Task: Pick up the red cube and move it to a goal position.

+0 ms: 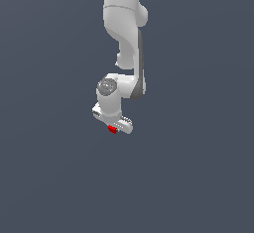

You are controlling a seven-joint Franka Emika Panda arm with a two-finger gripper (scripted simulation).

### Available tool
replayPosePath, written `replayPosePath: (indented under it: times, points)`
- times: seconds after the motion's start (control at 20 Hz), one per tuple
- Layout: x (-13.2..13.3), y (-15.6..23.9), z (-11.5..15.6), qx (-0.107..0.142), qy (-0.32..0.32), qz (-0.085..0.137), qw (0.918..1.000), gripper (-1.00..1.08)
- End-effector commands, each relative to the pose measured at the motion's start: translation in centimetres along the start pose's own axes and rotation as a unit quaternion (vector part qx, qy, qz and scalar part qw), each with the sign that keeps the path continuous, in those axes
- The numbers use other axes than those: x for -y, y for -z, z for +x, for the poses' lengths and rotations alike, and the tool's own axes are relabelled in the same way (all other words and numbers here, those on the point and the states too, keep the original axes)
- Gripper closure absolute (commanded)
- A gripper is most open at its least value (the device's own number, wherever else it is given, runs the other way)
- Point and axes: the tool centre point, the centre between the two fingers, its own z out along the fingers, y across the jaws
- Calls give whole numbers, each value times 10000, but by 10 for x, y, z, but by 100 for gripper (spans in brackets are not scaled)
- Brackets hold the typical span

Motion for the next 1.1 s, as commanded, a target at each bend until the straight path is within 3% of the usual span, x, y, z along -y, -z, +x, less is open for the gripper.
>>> replayPosePath:
  times: [0.0, 0.55, 1.05]
  points:
    - [0, 0, 0, -1, -6, -1, 10000, 108]
    - [2, 11, 1, -2, -3, 0, 10000, 108]
    - [14, 79, 6, -1, -7, 0, 10000, 108]
